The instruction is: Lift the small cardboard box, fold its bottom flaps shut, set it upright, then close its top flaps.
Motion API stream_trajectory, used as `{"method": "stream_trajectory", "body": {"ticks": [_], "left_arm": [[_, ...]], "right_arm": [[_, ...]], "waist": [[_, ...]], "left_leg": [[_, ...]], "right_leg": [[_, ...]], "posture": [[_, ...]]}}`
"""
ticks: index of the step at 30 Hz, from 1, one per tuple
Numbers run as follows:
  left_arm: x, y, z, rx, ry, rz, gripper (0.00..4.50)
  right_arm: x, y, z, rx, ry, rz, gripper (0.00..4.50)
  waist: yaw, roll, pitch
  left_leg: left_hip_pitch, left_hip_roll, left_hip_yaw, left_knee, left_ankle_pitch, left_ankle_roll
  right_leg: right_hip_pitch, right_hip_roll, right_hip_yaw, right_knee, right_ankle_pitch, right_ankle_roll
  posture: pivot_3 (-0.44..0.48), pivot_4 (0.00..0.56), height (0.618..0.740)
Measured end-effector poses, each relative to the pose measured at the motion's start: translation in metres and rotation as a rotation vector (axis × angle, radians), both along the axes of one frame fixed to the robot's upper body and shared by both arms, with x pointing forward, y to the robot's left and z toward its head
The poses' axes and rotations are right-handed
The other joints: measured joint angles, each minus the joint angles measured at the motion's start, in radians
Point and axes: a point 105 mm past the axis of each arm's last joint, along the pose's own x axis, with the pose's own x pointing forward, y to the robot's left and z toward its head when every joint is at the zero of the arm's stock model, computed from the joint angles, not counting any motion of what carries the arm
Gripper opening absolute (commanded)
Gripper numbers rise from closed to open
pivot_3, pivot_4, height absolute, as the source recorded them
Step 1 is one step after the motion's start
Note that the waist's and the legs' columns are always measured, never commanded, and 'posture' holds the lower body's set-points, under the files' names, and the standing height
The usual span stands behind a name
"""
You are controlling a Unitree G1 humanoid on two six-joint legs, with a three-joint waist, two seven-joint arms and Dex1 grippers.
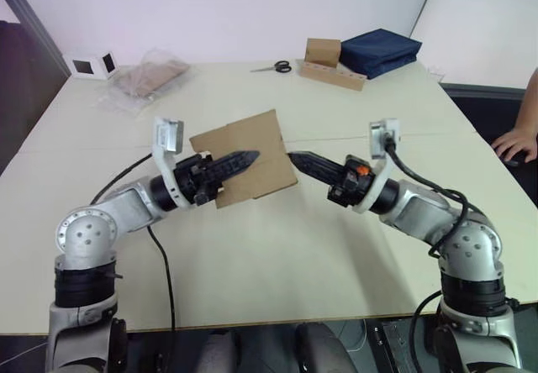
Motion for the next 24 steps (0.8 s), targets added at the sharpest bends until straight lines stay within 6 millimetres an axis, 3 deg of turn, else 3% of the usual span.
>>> {"method": "stream_trajectory", "body": {"ticks": [5, 8, 13, 18, 20, 24], "left_arm": [[0.004, 0.009, 0.014, 0.239, -0.042, -0.045, 0.00], [0.009, 0.000, 0.013, 0.448, -0.060, -0.099, 0.00], [0.030, -0.015, 0.012, 0.755, -0.172, -0.132, 0.00], [0.050, -0.018, -0.016, 1.072, -0.320, -0.268, 0.00], [0.056, -0.031, -0.033, 1.259, -0.471, -0.409, 0.00], [0.057, -0.045, -0.054, 1.379, -0.603, -0.584, 0.00]], "right_arm": [[-0.008, -0.032, -0.004, -0.123, -0.063, -0.081, 0.03], [-0.018, -0.036, -0.013, -0.210, -0.087, -0.078, 0.03], [-0.016, -0.031, -0.022, -0.241, -0.106, -0.110, 0.03], [-0.013, -0.024, -0.030, -0.230, -0.115, -0.139, 0.03], [-0.015, -0.022, -0.035, -0.221, -0.104, -0.157, 0.03], [-0.019, -0.015, -0.038, -0.222, -0.113, -0.162, 0.03]], "waist": [[0.002, -0.001, 0.001], [0.001, -0.002, 0.002], [-0.004, -0.002, 0.002], [-0.001, -0.001, 0.004], [0.018, -0.001, 0.004], [0.024, -0.001, 0.004]], "left_leg": [[-0.001, -0.001, 0.000, 0.000, 0.000, 0.000], [-0.001, -0.001, 0.000, -0.001, 0.000, 0.000], [0.000, 0.000, 0.001, -0.003, 0.000, 0.000], [-0.003, 0.000, 0.001, -0.011, 0.001, -0.001], [-0.005, 0.000, 0.001, -0.011, 0.001, -0.001], [-0.007, 0.000, 0.001, -0.010, 0.001, -0.001]], "right_leg": [[0.000, 0.000, 0.000, -0.002, 0.000, 0.000], [0.000, 0.001, 0.000, -0.002, 0.000, 0.000], [0.000, 0.001, 0.001, -0.003, 0.000, 0.000], [-0.005, 0.001, 0.001, -0.007, 0.000, 0.000], [-0.005, 0.001, 0.000, -0.010, 0.000, 0.000], [-0.006, 0.000, 0.000, -0.011, 0.000, 0.000]], "posture": [[0.000, 0.150, 0.740], [0.000, 0.150, 0.740], [0.000, 0.150, 0.740], [0.000, 0.150, 0.740], [0.000, 0.150, 0.740], [0.000, 0.150, 0.740]]}}
